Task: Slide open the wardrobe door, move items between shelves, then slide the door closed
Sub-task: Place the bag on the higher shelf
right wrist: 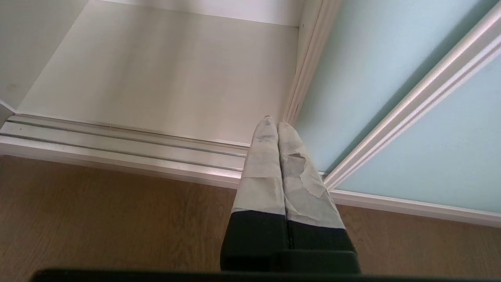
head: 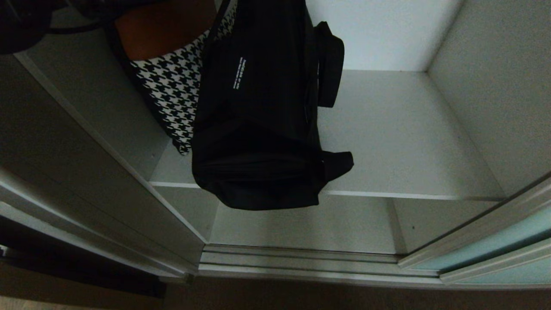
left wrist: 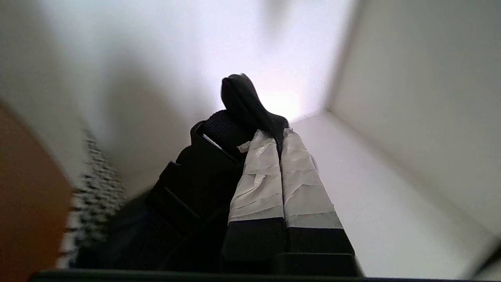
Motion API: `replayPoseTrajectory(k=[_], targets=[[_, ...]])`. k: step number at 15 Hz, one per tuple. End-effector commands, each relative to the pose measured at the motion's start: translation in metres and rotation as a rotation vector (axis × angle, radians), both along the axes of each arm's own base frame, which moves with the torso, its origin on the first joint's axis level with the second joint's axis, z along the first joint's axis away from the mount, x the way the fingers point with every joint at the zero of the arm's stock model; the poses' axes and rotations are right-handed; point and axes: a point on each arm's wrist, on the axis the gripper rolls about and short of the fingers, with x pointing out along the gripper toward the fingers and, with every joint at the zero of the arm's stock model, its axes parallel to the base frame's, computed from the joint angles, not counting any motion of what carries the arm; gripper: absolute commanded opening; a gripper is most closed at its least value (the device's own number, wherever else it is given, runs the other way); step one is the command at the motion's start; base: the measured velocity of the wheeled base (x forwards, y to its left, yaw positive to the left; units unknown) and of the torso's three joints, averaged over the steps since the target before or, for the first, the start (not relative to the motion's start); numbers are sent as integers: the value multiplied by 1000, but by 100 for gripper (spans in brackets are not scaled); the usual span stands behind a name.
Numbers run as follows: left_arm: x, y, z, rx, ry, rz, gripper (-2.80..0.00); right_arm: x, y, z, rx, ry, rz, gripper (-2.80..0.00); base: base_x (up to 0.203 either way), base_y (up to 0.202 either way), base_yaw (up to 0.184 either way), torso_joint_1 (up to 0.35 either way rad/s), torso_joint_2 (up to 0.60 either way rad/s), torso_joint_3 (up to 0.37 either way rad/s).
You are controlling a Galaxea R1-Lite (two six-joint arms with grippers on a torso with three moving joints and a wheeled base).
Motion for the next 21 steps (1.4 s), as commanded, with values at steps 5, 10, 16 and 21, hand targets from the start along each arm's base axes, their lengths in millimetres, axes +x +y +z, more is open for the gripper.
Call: replayPoseTrajectory(k=[5, 10, 16, 21], targets=[[35, -15, -28, 23, 88, 58, -280, 0, 0, 0, 0, 1, 1, -280, 0, 0, 0, 0, 0, 0], [39, -17, -32, 26, 105, 77, 0, 0, 0, 0, 0, 0, 1, -280, 0, 0, 0, 0, 0, 0], [17, -7, -17, -9, 86, 110, 0, 0, 0, 0, 0, 1, 1, -280, 0, 0, 0, 0, 0, 0], [-36, 5, -53, 64, 487, 99, -280, 0, 0, 0, 0, 1, 1, -280, 0, 0, 0, 0, 0, 0]])
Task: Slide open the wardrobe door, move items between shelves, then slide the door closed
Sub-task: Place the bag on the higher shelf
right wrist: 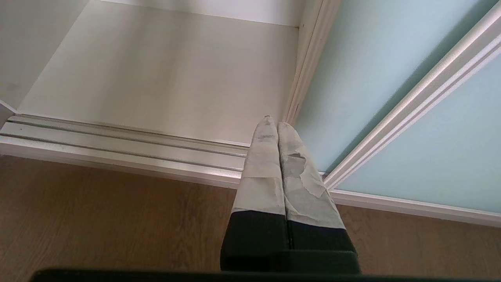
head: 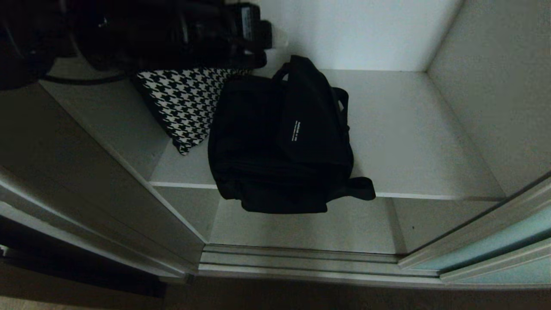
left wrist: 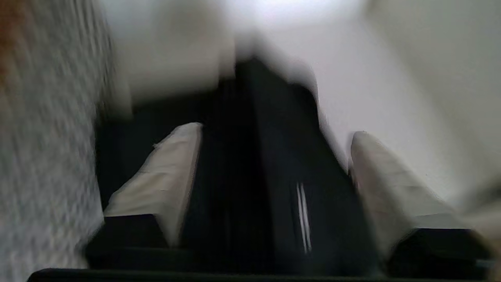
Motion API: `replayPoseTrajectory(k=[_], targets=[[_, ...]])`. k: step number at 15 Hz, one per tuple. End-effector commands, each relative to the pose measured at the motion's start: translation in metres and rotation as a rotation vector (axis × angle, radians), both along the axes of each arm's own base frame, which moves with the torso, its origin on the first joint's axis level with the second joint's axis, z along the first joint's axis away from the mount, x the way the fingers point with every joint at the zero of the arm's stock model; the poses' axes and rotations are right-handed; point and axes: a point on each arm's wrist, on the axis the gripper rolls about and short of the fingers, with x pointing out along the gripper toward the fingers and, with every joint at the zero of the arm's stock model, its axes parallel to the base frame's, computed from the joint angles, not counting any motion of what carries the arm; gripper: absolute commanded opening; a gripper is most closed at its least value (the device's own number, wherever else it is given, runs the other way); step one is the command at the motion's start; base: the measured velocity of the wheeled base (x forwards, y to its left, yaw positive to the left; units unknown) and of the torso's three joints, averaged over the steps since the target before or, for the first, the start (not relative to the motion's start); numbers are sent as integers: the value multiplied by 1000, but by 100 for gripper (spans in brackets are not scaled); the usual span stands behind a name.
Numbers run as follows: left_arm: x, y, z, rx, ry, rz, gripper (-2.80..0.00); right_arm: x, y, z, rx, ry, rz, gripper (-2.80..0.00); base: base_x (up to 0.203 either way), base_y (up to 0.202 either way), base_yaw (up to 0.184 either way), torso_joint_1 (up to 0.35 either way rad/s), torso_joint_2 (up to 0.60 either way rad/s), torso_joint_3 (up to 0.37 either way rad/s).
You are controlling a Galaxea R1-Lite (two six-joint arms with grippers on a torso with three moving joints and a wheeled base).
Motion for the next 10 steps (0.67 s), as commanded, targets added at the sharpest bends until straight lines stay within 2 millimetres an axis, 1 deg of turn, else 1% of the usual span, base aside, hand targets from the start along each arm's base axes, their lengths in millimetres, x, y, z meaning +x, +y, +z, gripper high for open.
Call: replayPoseTrajectory(k=[1, 2, 3, 6, 7, 8, 9, 10], targets=[[-40, 18, -6, 21, 159, -21, -280, 0, 0, 0, -1, 0, 1, -280, 0, 0, 0, 0, 0, 0], [-50, 22, -11, 37, 224, -27, -280, 0, 0, 0, -1, 1, 1, -280, 0, 0, 0, 0, 0, 0], [-60, 26, -20, 83, 310, -30, -280, 0, 0, 0, -1, 0, 1, -280, 0, 0, 0, 0, 0, 0], [-94, 32, -59, 253, 620, -68, -280, 0, 0, 0, -1, 0, 1, -280, 0, 0, 0, 0, 0, 0], [-99, 33, -69, 261, 699, -58, -280, 0, 0, 0, -1, 0, 1, -280, 0, 0, 0, 0, 0, 0], [-100, 33, -74, 264, 739, -47, -280, 0, 0, 0, -1, 0, 1, -280, 0, 0, 0, 0, 0, 0], [-101, 32, -79, 276, 764, -51, -280, 0, 0, 0, -1, 0, 1, -280, 0, 0, 0, 0, 0, 0], [-105, 26, -89, 310, 799, -81, -280, 0, 0, 0, -1, 0, 1, -280, 0, 0, 0, 0, 0, 0]])
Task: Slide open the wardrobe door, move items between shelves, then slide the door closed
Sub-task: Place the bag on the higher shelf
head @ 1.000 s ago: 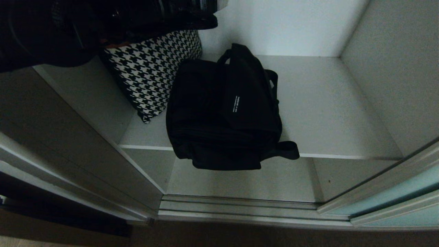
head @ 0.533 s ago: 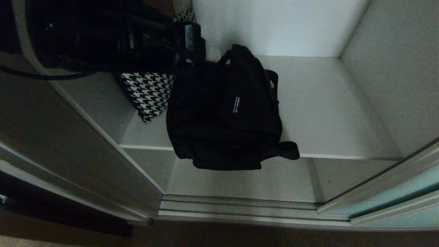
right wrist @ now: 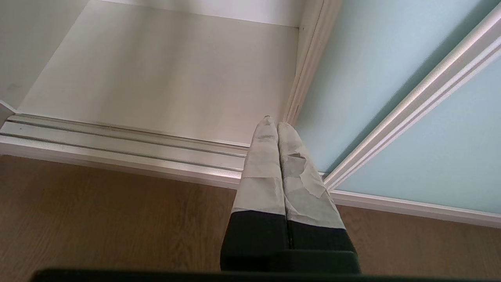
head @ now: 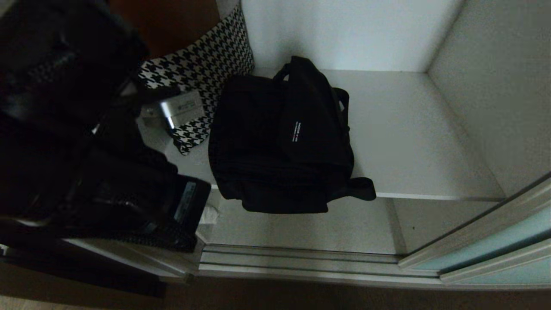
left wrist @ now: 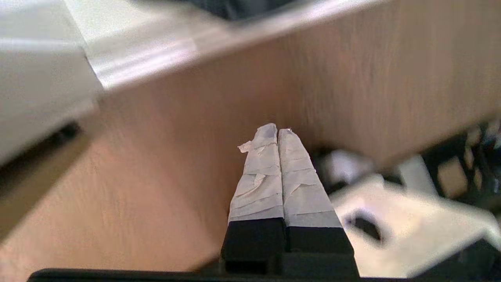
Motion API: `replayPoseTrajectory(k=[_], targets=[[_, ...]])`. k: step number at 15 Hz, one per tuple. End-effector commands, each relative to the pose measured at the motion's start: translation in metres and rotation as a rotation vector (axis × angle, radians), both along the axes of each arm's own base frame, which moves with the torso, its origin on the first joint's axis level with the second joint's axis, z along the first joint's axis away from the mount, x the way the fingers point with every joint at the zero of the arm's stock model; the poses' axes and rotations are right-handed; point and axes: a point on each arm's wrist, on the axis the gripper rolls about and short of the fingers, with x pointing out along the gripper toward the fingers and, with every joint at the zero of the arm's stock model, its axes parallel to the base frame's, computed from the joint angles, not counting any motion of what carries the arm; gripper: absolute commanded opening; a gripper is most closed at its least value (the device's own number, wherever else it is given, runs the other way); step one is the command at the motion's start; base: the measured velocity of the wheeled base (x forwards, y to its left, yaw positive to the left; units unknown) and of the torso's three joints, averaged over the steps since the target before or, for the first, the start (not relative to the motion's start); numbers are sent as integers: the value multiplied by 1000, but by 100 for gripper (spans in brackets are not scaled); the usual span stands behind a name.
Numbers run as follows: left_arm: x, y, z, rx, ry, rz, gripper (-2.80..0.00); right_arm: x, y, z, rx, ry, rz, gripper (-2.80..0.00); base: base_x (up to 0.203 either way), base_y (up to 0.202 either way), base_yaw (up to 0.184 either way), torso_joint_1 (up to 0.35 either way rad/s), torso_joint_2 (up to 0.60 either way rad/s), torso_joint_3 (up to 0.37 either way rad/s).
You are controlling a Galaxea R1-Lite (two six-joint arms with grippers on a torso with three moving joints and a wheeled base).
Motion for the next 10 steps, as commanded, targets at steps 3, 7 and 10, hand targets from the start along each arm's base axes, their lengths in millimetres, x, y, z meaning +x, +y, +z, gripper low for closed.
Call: replayPoseTrajectory(k=[3, 7, 10], targets=[[-3, -26, -41, 108, 144, -100, -280, 0, 0, 0, 0, 1, 1, -280, 0, 0, 0, 0, 0, 0], [25, -61, -68, 112, 171, -85, -280, 0, 0, 0, 0, 1, 1, -280, 0, 0, 0, 0, 0, 0], [48, -85, -85, 135, 187, -72, -280, 0, 0, 0, 0, 1, 1, -280, 0, 0, 0, 0, 0, 0]])
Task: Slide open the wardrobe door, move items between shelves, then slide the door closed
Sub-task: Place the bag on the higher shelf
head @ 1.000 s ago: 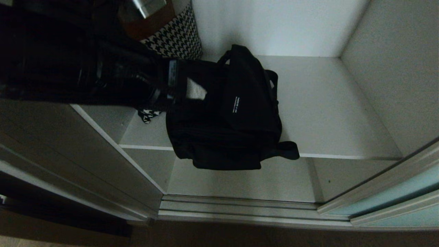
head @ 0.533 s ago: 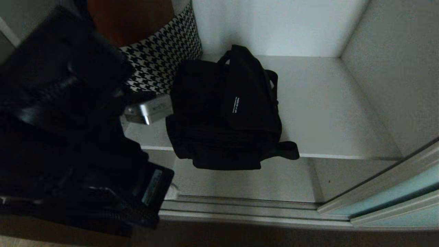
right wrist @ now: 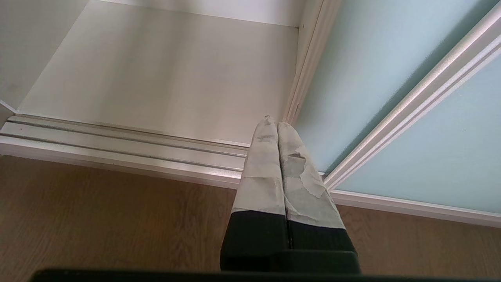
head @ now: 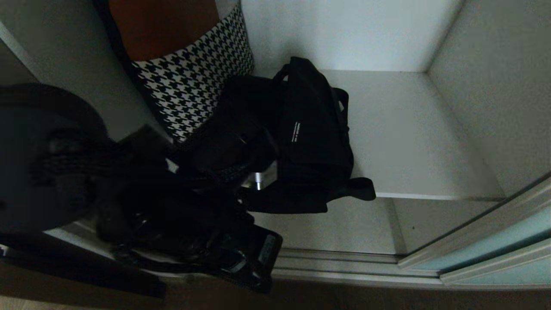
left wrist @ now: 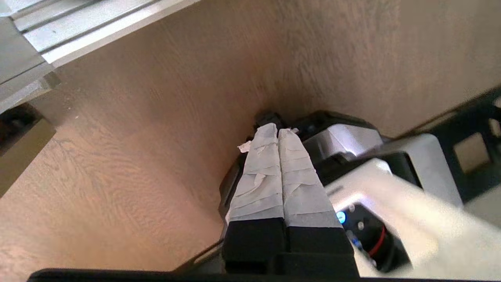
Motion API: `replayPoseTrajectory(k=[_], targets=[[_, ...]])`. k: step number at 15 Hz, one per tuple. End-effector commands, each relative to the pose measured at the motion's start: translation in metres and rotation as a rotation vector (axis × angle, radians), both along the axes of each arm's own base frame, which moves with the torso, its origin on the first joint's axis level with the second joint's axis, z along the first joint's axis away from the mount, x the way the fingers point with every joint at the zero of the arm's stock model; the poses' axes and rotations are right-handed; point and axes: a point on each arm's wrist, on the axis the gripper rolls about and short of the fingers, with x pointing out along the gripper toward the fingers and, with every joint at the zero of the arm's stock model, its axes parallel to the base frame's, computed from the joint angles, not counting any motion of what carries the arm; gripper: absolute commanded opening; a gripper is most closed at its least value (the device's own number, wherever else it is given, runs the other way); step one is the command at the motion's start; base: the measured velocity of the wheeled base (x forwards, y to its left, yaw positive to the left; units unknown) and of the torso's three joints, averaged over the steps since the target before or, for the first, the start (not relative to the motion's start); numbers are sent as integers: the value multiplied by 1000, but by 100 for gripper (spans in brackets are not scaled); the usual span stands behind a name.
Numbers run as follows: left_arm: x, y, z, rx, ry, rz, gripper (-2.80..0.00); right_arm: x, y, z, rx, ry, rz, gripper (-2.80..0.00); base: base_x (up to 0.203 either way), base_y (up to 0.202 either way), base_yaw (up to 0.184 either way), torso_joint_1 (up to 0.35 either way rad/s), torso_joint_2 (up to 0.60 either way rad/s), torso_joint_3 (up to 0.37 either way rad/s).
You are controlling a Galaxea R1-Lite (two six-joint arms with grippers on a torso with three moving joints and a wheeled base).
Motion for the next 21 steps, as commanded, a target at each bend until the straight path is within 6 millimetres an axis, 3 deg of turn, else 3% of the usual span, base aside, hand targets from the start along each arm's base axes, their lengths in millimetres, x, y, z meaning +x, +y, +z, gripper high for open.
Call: replayPoseTrajectory(k=[1, 6, 12, 14, 18, 21], targets=[[29, -25, -21, 30, 8, 41, -280, 0, 0, 0, 0, 1, 1, -280, 0, 0, 0, 0, 0, 0], [75, -34, -18, 113, -235, 311, -280, 0, 0, 0, 0, 1, 1, -280, 0, 0, 0, 0, 0, 0], [103, -30, -14, 142, -321, 441, -280, 0, 0, 0, 0, 0, 1, -280, 0, 0, 0, 0, 0, 0], [111, -29, 2, 82, -389, 493, -280, 0, 0, 0, 0, 0, 1, -280, 0, 0, 0, 0, 0, 0], [109, -23, 55, -56, -544, 555, -280, 0, 0, 0, 0, 0, 1, -280, 0, 0, 0, 0, 0, 0], [117, -26, 58, -91, -596, 563, -280, 0, 0, 0, 0, 0, 1, -280, 0, 0, 0, 0, 0, 0]])
